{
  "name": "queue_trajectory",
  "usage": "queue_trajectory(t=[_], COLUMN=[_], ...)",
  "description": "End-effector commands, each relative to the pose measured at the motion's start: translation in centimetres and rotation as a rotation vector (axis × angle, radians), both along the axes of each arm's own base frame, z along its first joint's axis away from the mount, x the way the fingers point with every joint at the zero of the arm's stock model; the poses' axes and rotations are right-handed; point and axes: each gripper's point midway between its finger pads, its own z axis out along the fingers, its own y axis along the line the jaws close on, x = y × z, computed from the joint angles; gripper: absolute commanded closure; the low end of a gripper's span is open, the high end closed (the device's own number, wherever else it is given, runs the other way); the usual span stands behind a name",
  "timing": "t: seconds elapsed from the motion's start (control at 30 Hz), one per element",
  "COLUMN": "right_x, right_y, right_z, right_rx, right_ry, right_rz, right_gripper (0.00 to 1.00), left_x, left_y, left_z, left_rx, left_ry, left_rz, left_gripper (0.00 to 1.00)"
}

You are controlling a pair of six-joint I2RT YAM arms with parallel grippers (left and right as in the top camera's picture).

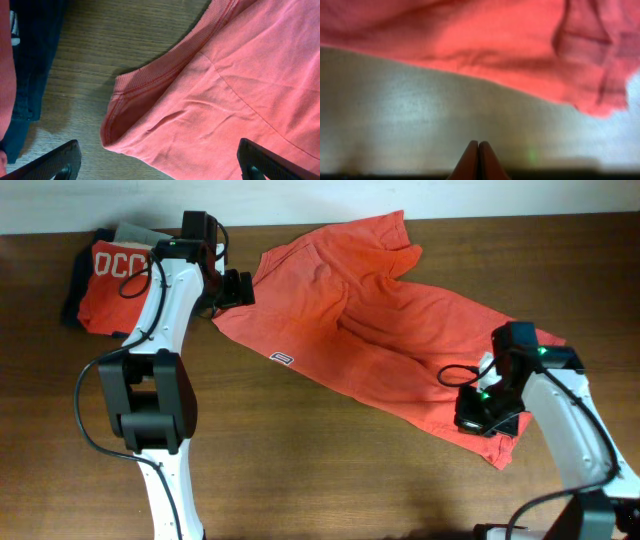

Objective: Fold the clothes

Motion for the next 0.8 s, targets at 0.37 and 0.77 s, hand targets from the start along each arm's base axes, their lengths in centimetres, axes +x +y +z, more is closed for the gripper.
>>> queue_trajectory(t=[0.37,0.77], right_x=[4.4,10.3], right_y=[-0.2,-3.5], right_z=[-5.7,-6.8], right_rx=[0.007,-0.174], right_ry=[-0.070,-0.274], right_rz=[0.006,-0.007], right_gripper=[0.96,0.96], left_x=[0.0,0.0], left_y=[-0.3,-0.3], left_z=[0.2,0.2], left_rx=[-0.005,-0.005], left_ry=[-0.005,-0.005], left_rz=[-0.013,-0.013], left_gripper=[0.01,0.01])
